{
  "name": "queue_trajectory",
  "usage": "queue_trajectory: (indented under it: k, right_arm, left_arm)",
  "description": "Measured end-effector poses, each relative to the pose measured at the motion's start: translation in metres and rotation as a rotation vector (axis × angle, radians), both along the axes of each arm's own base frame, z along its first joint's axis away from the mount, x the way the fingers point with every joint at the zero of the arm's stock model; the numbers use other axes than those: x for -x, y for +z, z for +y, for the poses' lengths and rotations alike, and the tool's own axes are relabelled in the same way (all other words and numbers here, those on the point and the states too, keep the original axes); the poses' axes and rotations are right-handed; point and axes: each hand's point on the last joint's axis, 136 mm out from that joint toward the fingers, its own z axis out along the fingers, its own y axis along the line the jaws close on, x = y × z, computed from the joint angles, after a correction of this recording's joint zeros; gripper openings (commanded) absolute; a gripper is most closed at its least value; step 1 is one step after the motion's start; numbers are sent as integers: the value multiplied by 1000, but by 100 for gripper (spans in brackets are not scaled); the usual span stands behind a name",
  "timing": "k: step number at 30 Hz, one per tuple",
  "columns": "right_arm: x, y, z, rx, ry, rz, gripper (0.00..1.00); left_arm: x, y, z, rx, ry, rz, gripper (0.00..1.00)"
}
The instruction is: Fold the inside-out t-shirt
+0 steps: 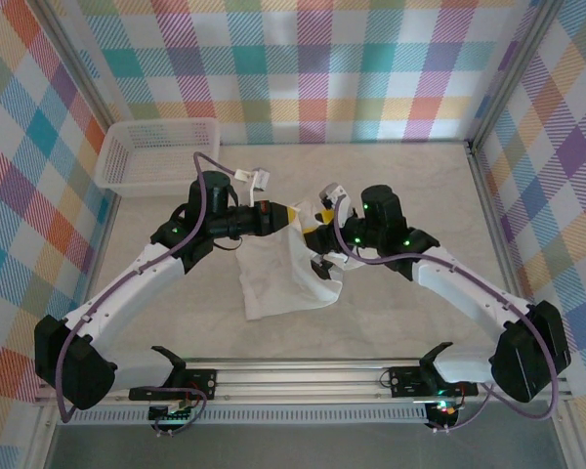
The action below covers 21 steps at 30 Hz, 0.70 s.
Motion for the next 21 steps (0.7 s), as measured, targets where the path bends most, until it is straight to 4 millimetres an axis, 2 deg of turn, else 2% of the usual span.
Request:
queue_trajectory:
  k: [4,7,11,15,18,21]
  right_arm:
    - [6,13,3,-46,33,-66,69]
    - [3,20,2,-57,17,-98,66]
    - [-10,16,-2,-29,-46,-110,58]
    - [-24,7,3,-1,-70,-88,50]
    - [-28,3,9,3,-62,-60,34]
    - [-23,2,12,-1,-44,-23,14]
  left_arm:
    - [0,0,0,-1,0,1,0]
    - [0,0,0,-1,0,1,0]
    - [0,0,0,-1,0,0,0]
    - [0,0,0,-1,1,0,0]
    - [0,0,0,-1,1,0,0]
    - [-2,-2,2,-13,17,-1,1]
